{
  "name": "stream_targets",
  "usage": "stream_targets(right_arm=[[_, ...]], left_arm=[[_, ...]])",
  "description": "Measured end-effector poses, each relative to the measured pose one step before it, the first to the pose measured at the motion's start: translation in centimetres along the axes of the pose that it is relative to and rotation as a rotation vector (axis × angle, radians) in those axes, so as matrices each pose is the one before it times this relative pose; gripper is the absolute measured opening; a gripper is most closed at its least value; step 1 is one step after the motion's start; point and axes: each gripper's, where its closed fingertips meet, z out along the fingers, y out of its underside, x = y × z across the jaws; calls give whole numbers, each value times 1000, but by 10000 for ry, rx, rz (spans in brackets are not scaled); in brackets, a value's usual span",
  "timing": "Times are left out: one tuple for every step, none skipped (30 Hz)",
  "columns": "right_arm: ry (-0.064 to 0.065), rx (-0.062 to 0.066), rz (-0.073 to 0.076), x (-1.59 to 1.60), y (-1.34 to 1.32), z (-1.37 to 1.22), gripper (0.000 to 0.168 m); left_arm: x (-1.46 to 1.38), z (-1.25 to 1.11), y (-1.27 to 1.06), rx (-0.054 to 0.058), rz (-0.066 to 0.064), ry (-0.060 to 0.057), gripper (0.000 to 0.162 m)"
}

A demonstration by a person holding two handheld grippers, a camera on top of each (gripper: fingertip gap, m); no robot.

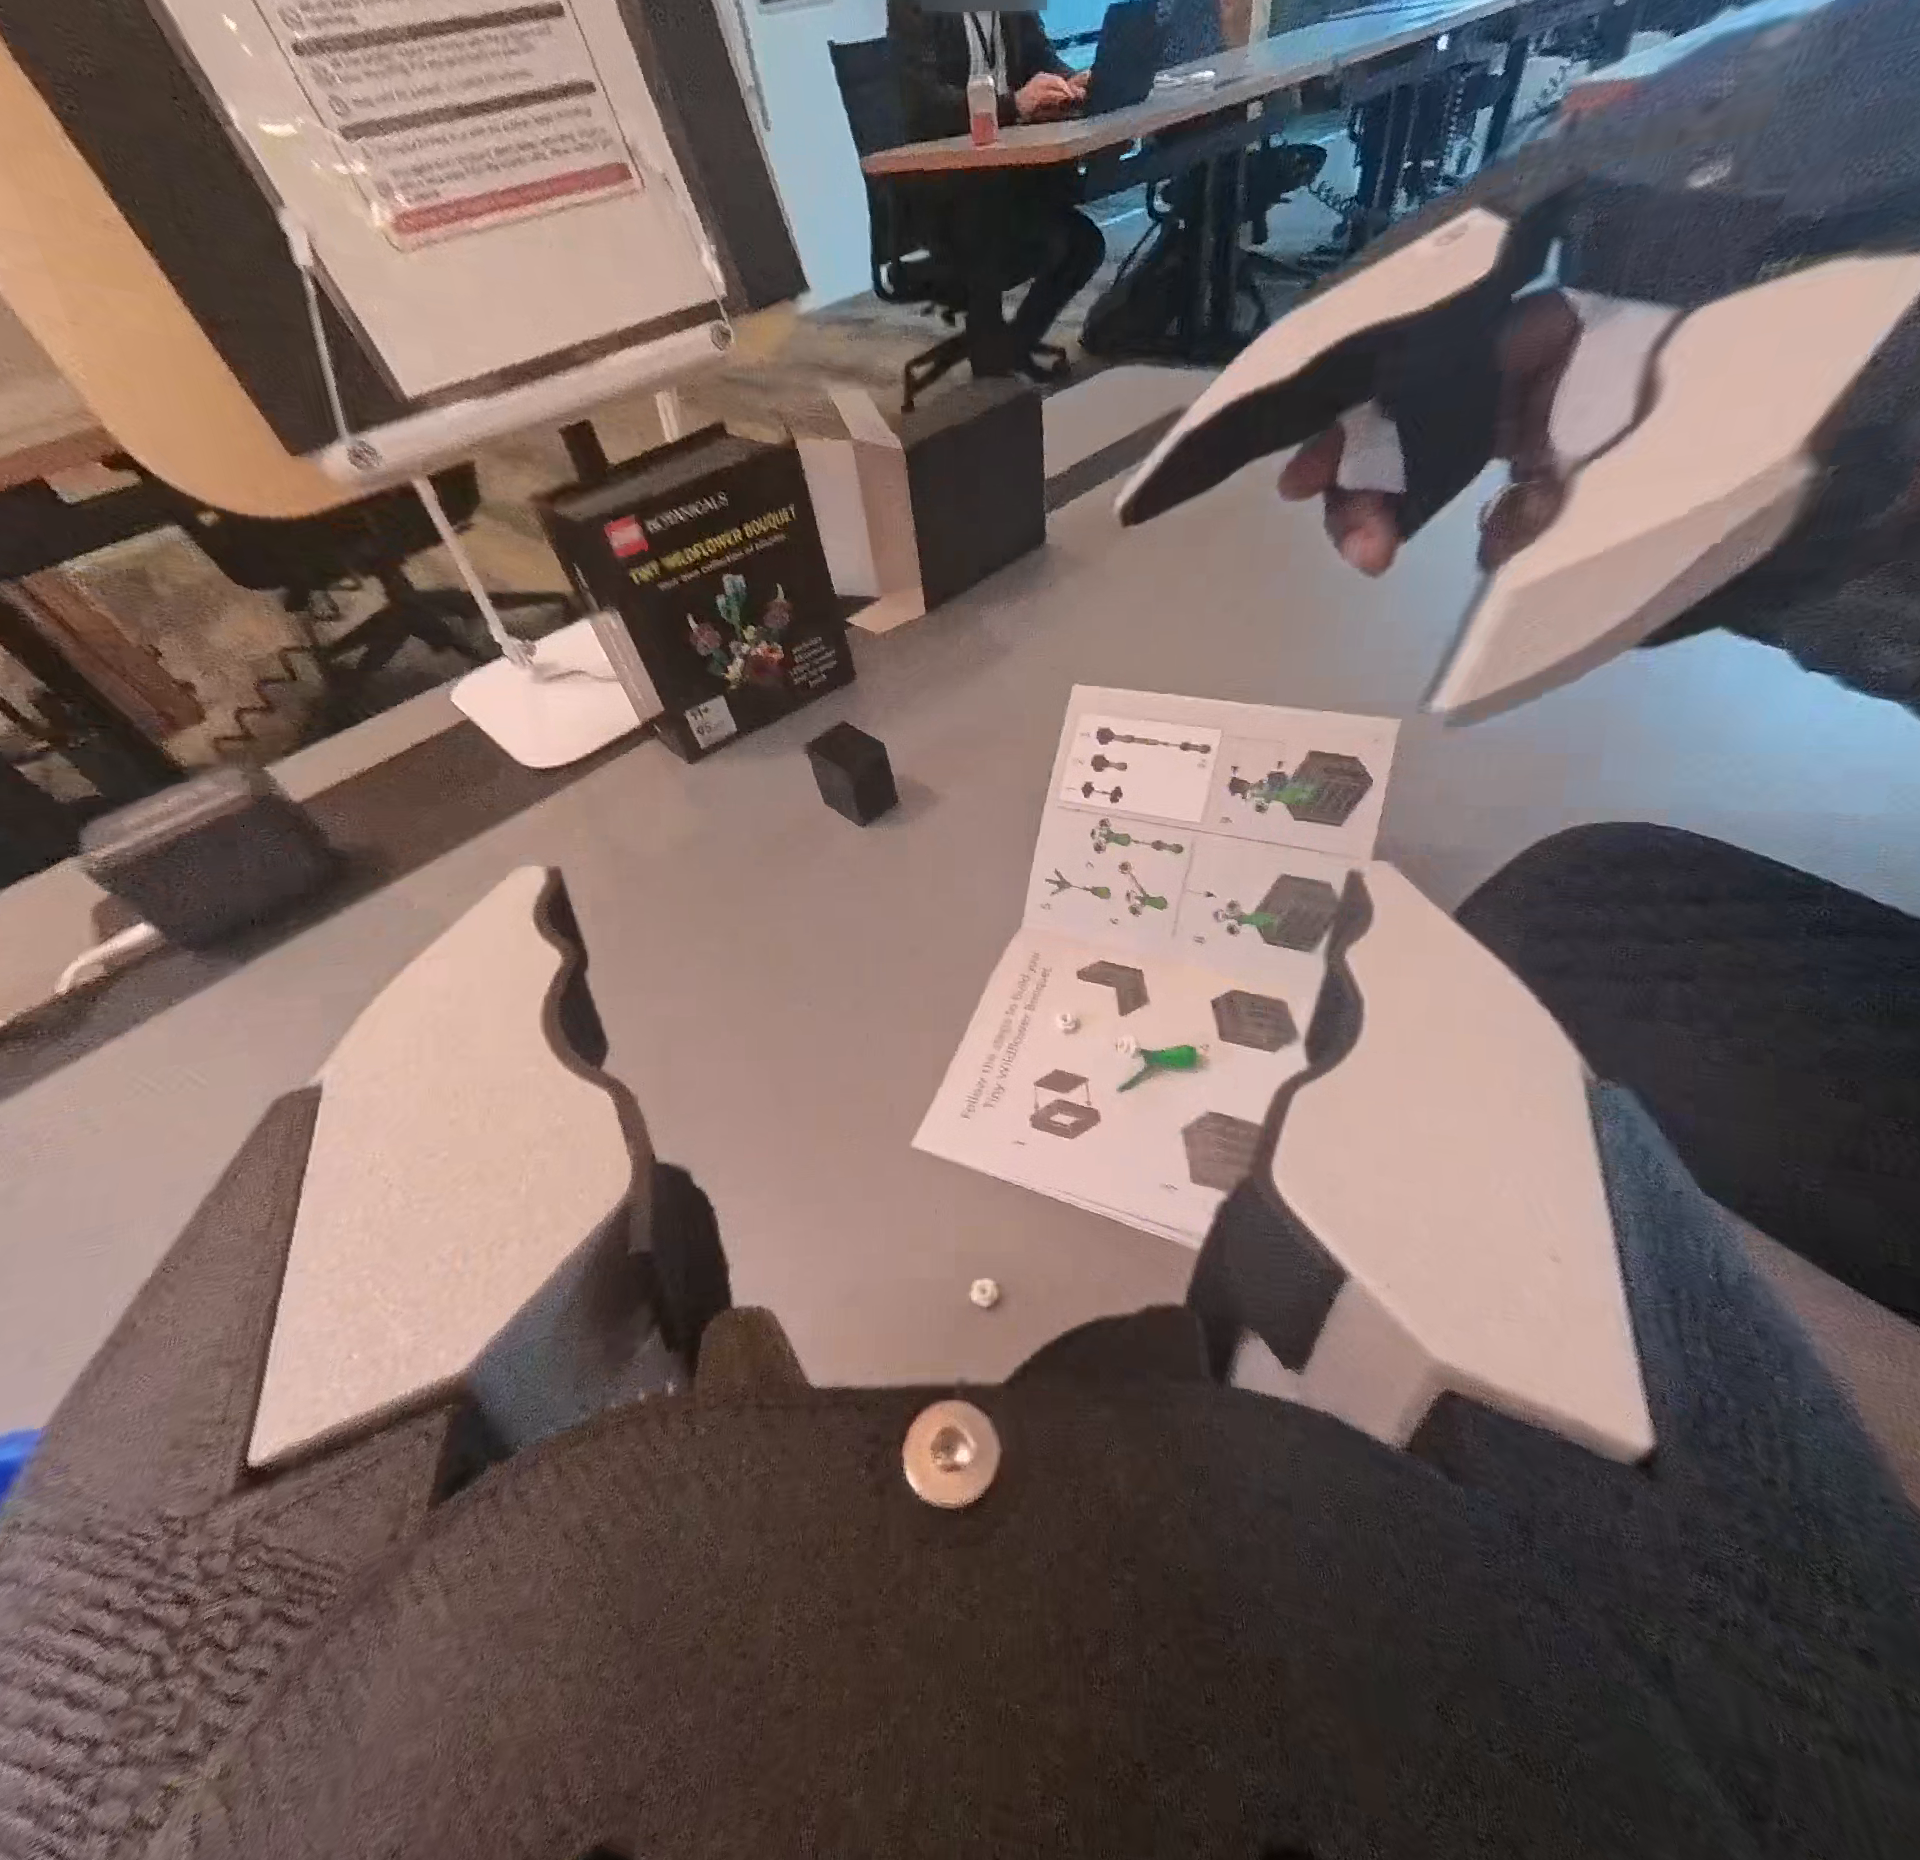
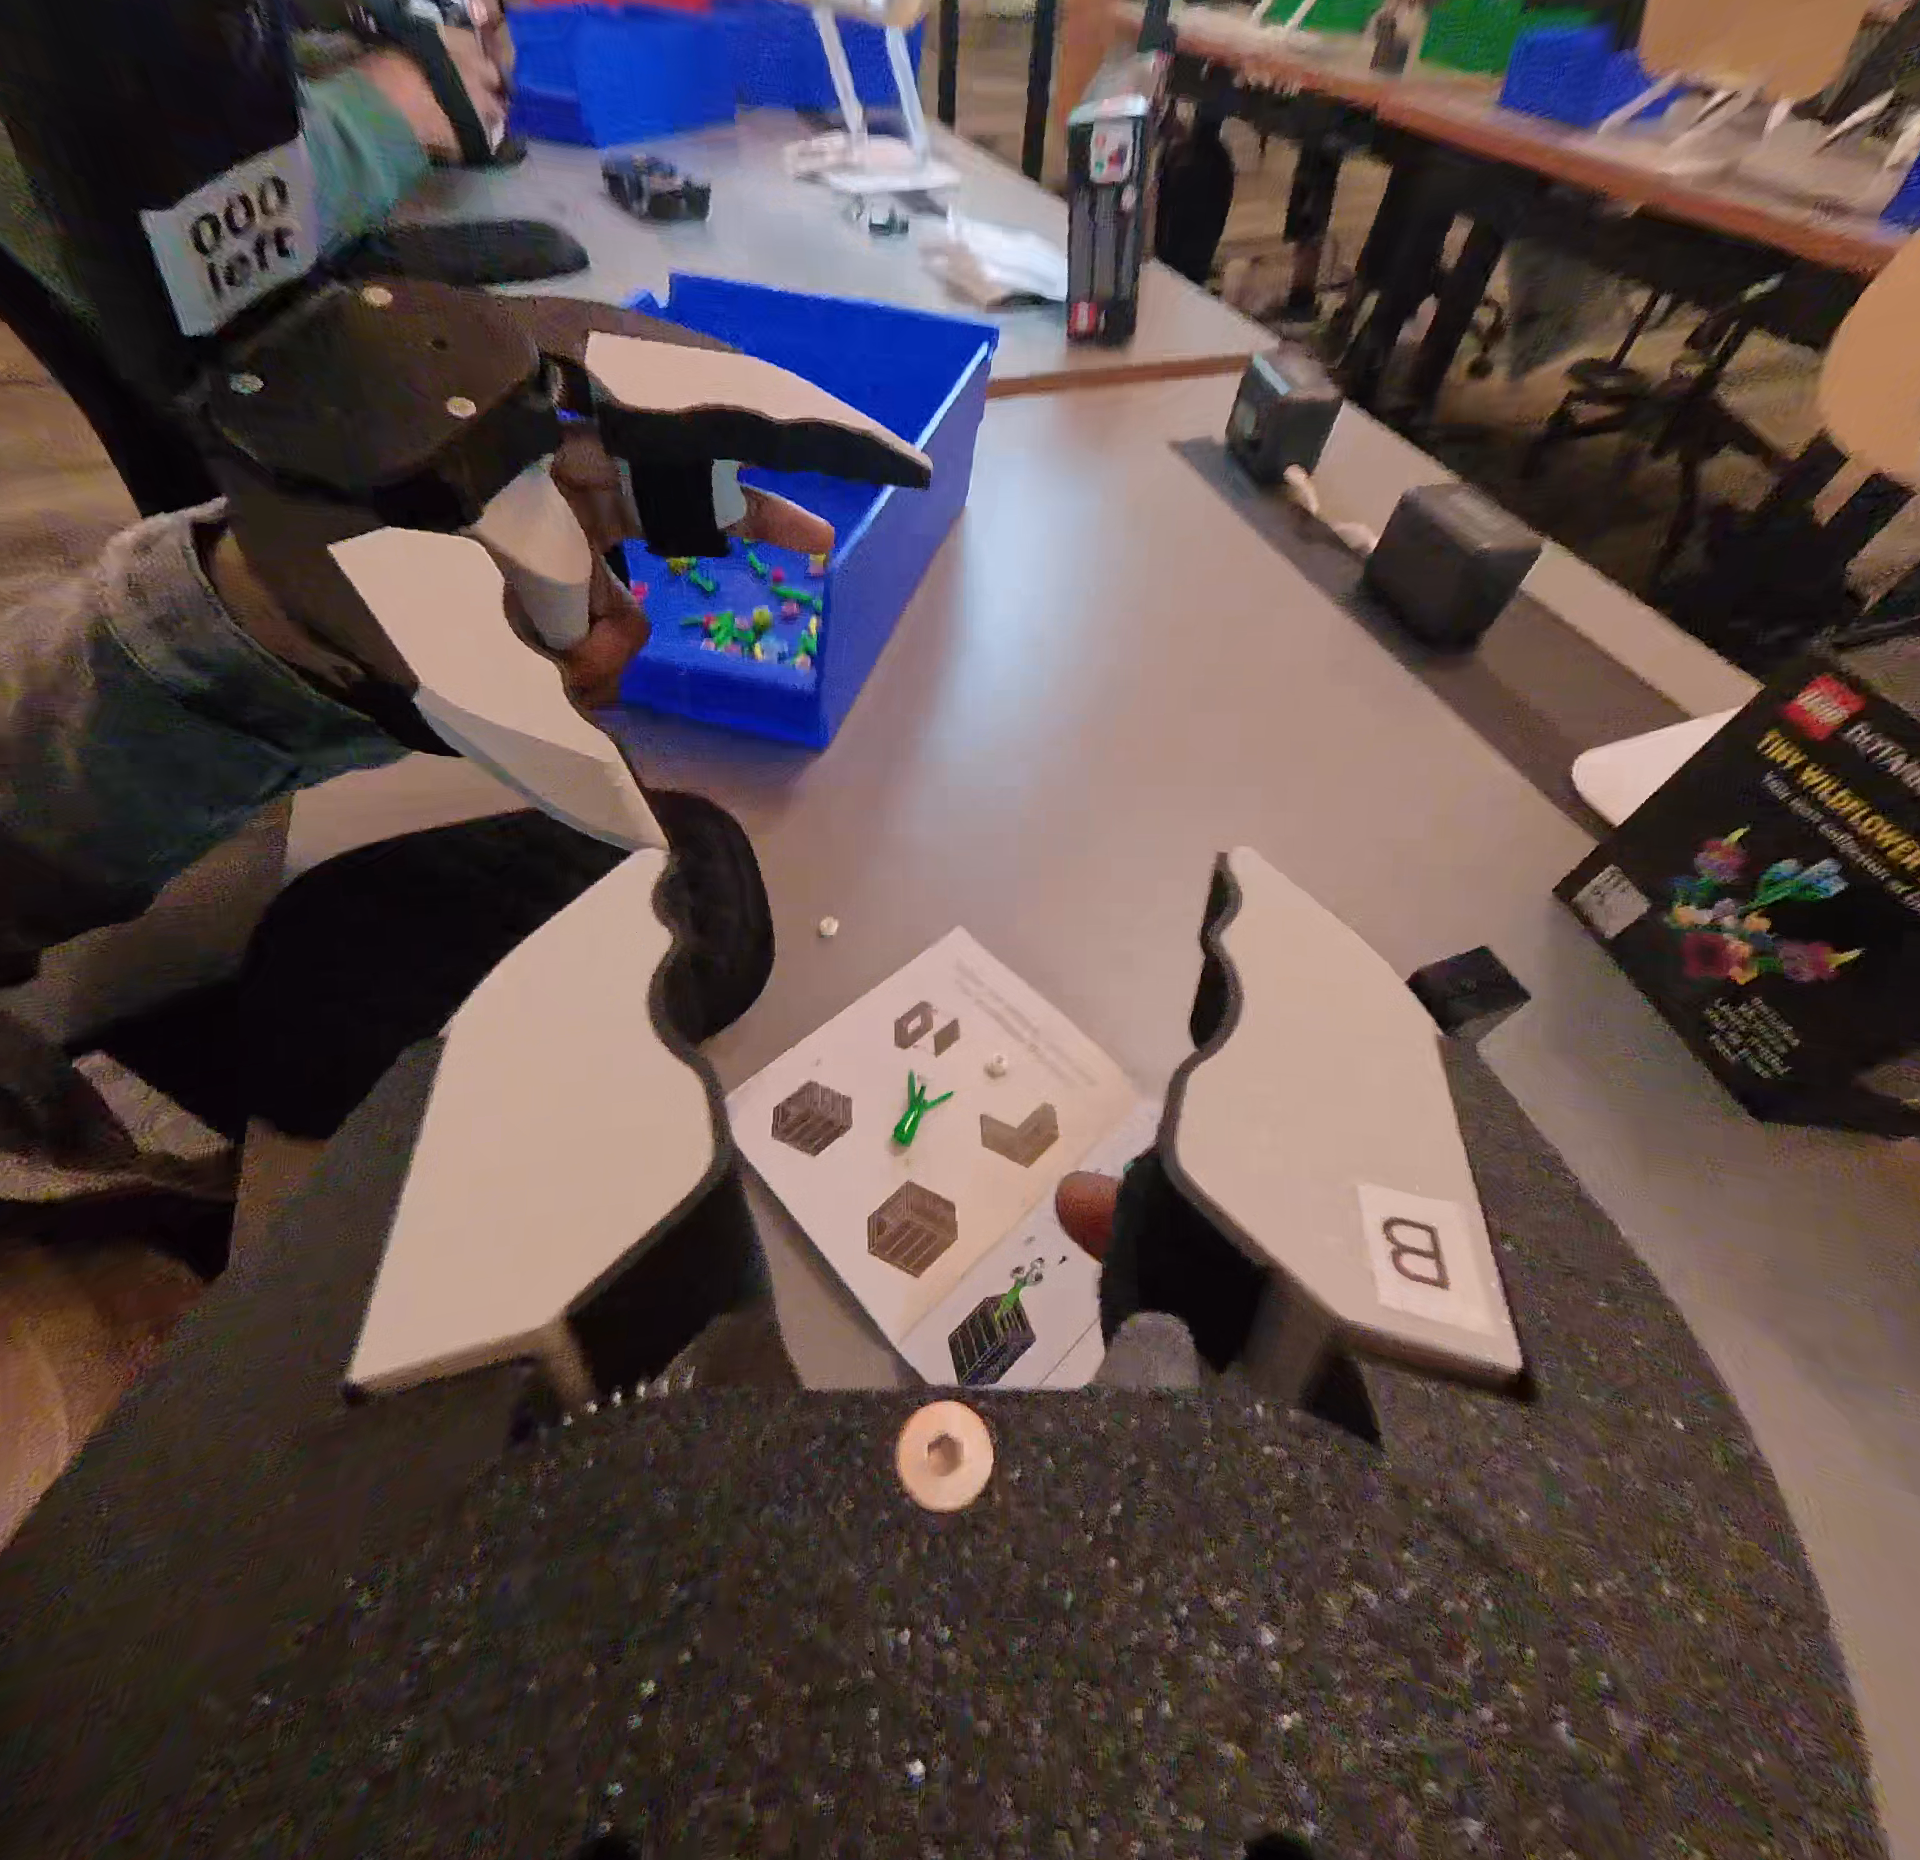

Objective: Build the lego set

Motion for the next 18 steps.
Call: stream_targets(right_arm=[[-63,-764,58,-149,1270,721,78],[-107,-945,151,-183,1565,821,57],[-159,-904,236,-292,1625,926,46],[-46,-720,284,-155,1474,965,35],[17,-511,233,-98,1246,977,27],[83,-401,150,-7,1028,957,24],[177,-406,57,122,912,892,24],[219,-346,-41,161,668,818,22],[190,-257,-57,122,395,702,20],[69,-142,-40,-42,115,527,20],[31,-24,13,-60,-127,405,18],[108,-35,13,86,-112,344,16],[135,-114,-53,155,28,368,15],[75,-126,-78,76,90,330,15],[5,-106,-11,30,116,241,14],[-16,-74,58,18,140,302,14],[-27,-56,42,-7,151,250,12],[-22,-11,-44,-9,97,142,7]], left_arm=[[664,177,771,-84,-243,267,132],[545,193,797,-81,-236,258,132],[510,92,724,-9,-149,278,132],[166,57,654,57,-148,156,131],[-110,-47,599,41,-213,48,127],[-189,-113,467,57,-303,53,123],[-86,-97,299,110,-347,155,120],[60,-64,230,123,-330,274,116],[22,-4,187,69,-252,211,115],[-57,-28,190,-11,-115,106,114],[-74,-45,203,-66,25,53,112],[-92,-45,234,-65,67,-5,110],[-200,32,159,-41,54,-102,110],[-113,57,123,-22,30,-55,109],[95,40,57,5,5,80,109],[63,14,8,9,12,50,108],[27,-10,-16,20,25,2,107],[33,-38,-69,44,17,12,105]])
